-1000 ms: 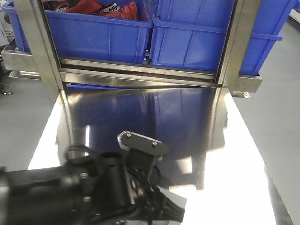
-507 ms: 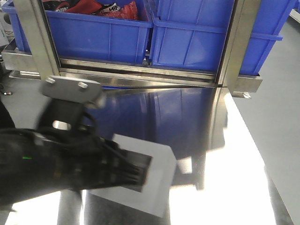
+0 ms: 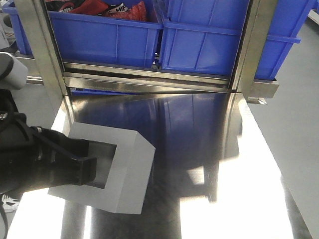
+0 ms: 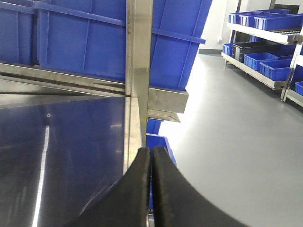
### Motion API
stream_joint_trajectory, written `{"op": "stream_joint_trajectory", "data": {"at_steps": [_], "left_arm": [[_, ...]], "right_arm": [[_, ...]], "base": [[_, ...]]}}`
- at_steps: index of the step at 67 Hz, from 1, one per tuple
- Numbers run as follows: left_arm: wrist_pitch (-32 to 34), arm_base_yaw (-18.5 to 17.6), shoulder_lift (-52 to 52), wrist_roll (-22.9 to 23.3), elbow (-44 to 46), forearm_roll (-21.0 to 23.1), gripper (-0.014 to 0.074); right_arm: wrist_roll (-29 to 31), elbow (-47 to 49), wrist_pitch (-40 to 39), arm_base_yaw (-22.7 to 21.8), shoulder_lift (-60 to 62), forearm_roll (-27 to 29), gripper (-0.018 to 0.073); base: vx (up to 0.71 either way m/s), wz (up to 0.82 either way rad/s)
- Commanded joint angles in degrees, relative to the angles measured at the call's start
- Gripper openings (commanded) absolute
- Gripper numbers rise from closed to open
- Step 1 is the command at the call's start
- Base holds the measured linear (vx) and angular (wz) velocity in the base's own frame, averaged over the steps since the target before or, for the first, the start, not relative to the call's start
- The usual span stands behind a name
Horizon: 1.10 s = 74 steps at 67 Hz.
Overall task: Sort gray base to blue bin
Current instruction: 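Hold the gray frame raised in the left gripper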
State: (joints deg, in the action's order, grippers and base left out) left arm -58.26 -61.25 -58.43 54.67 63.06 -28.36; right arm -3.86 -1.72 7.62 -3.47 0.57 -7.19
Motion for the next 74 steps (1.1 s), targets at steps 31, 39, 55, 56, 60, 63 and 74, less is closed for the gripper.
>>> {"op": "stream_joint_trajectory", "data": {"at_steps": [31, 39, 55, 56, 60, 63, 74], "left_arm": [[3.7, -0.2, 1.1, 0.4, 1.6, -2.2, 0.0003], [3.7, -0.2, 1.1, 0.4, 1.6, -2.2, 0.0003], [3.7, -0.2, 1.1, 0.4, 1.6, -2.2, 0.0003], [3.7, -0.2, 1.1, 0.4, 1.6, -2.2, 0.0003], [3.7, -0.2, 1.1, 0.4, 1.6, -2.2, 0.0003], [3.7, -0.2, 1.1, 0.4, 1.6, -2.2, 0.0003], [3.7, -0.2, 1.1, 0.5, 1.6, -2.2, 0.0003]], "right_arm": [[0.3, -0.8, -4.3, -0.1, 0.9, -0.5, -0.0009], [0.3, -0.8, -4.3, -0.1, 0.9, -0.5, -0.0009], [0.3, -0.8, -4.3, -0.1, 0.9, -0.5, -0.0009], [0.3, -0.8, -4.3, -0.1, 0.9, -0.5, -0.0009], [0.3, -0.8, -4.3, -0.1, 0.9, -0.5, -0.0009], [0.3, -0.8, -4.3, -0.1, 0.9, -0.5, -0.0009], [0.3, -0.8, -4.3, -0.1, 0.9, -0.5, -0.0009]], "base": [[0.00, 0.00], [0.00, 0.00], [0.00, 0.00], [0.00, 0.00], [0.00, 0.00], [0.00, 0.00], [0.00, 0.00]]}}
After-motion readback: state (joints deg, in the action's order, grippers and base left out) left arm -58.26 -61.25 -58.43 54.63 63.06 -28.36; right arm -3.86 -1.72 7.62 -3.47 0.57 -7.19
